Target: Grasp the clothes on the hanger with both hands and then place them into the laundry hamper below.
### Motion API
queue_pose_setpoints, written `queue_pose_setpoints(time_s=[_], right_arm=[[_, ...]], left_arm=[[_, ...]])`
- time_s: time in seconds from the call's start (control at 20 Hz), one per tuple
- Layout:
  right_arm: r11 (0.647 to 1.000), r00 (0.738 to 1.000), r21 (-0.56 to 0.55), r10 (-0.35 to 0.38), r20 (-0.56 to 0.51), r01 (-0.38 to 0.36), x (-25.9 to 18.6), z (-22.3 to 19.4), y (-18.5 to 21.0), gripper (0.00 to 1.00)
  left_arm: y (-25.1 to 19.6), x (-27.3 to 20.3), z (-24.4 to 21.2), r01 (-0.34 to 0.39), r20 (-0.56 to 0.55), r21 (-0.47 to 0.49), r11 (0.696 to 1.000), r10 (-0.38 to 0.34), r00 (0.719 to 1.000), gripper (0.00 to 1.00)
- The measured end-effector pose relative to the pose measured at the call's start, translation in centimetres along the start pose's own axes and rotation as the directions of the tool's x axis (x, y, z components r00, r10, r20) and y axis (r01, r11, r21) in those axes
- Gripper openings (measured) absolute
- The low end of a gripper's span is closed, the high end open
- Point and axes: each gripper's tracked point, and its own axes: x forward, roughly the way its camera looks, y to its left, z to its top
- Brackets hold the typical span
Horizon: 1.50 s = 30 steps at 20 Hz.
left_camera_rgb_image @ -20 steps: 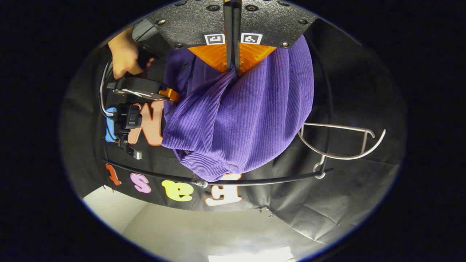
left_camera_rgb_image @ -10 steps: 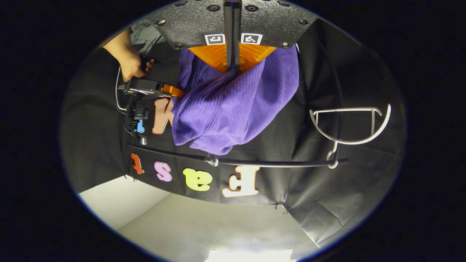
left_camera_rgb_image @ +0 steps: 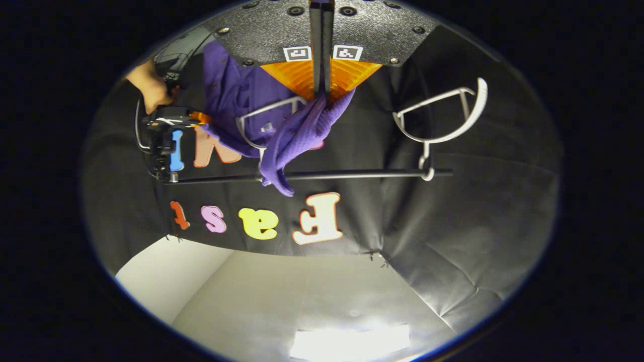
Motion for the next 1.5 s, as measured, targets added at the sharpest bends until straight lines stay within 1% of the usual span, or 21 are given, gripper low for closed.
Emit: queue_pose_setpoints(time_s=[0.1, 0.15, 0.2, 0.35, 0.4, 0.45, 0.5, 0.55, 0.65, 0.75, 0.9, 1.0, 1.15, 1.25, 1.35, 1.5], right_arm=[[0.999, 0.998, -0.008, -0.047, 0.029, 0.048, 0.3, 0.9, -0.5, 0.04], [0.998, 0.997, -0.004, -0.066, 0.046, 0.066, 0.3, 1.3, -0.7, 0.04], [0.996, 0.994, -0.003, -0.085, 0.061, 0.086, 0.4, 1.8, -0.9, 0.04], [0.994, 0.988, -0.015, -0.107, 0.115, 0.109, 0.7, 3.2, -0.8, 0.04], [0.993, 0.986, -0.021, -0.115, 0.118, 0.118, 1.0, 3.2, -0.8, 0.00], [0.993, 0.987, -0.021, -0.117, 0.113, 0.120, 1.3, 3.0, -0.7, 0.04], [0.992, 0.987, -0.016, -0.119, 0.108, 0.121, 1.8, 2.9, -0.7, 0.00], [0.993, 0.989, -0.010, -0.115, 0.093, 0.117, 2.4, 2.5, -0.7, 0.04], [0.994, 0.992, 0.002, -0.107, 0.062, 0.107, 3.6, 1.6, -0.7, 0.04], [0.993, 0.992, 0.012, -0.118, 0.043, 0.118, 4.9, 0.7, -0.9, 0.04], [0.991, 0.993, 0.062, -0.122, -0.001, 0.121, 6.5, -1.3, -1.1, 0.04], [0.991, 0.993, 0.073, -0.110, -0.037, 0.113, 7.4, -2.9, -1.2, 0.04], [0.993, 0.994, 0.066, -0.092, -0.055, 0.095, 8.0, -4.4, -1.1, 0.04], [0.995, 0.992, 0.055, -0.081, -0.094, 0.087, 8.5, -6.3, -0.9, 0.04], [0.995, 0.991, 0.062, -0.076, -0.108, 0.083, 8.8, -7.6, -0.7, 0.04], [0.995, 0.990, 0.067, -0.066, -0.125, 0.075, 7.8, -9.4, -0.3, 0.04]], left_arm=[[2.2, 0.3, 1.2, -0.067, 0.031, 0.006, 0.998, 0.067, 0.997, 0.01], [3.4, 0.5, 2.0, -0.112, 0.059, 0.001, 0.994, 0.112, 0.992, 0.01], [4.2, 0.7, 2.5, -0.138, 0.077, 0.011, 0.990, 0.137, 0.988, 0.01], [4.0, 2.0, 1.9, -0.138, 0.067, 0.031, 0.990, 0.136, 0.988, 0.02], [4.4, 2.5, 1.6, -0.153, 0.064, 0.043, 0.987, 0.150, 0.987, 0.01], [4.8, 3.1, 1.4, -0.170, 0.066, 0.053, 0.984, 0.166, 0.984, 0.01], [5.3, 4.0, 1.1, -0.182, 0.064, 0.057, 0.982, 0.179, 0.982, 0.01], [5.5, 4.7, 0.5, -0.184, 0.055, 0.057, 0.981, 0.181, 0.982, 0.01], [6.0, 6.1, -0.9, -0.186, 0.020, 0.041, 0.982, 0.185, 0.983, 0.01], [6.3, 7.2, -2.3, -0.185, -0.010, 0.021, 0.982, 0.185, 0.983, 0.00], [6.9, 8.1, -4.0, -0.184, -0.046, 0.002, 0.983, 0.184, 0.982, 0.01], [7.5, 8.3, -4.9, -0.194, -0.058, -0.011, 0.981, 0.193, 0.979, 0.01], [7.8, 8.5, -6.7, -0.199, -0.088, -0.004, 0.980, 0.198, 0.976, 0.01], [8.0, 8.9, -8.2, -0.197, -0.120, -0.002, 0.980, 0.196, 0.973, 0.02], [7.8, 8.8, -9.4, -0.204, -0.140, -0.009, 0.979, 0.201, 0.969, 0.01], [7.8, 8.7, -11.5, -0.207, -0.175, -0.003, 0.978, 0.203, 0.963, 0.01]])
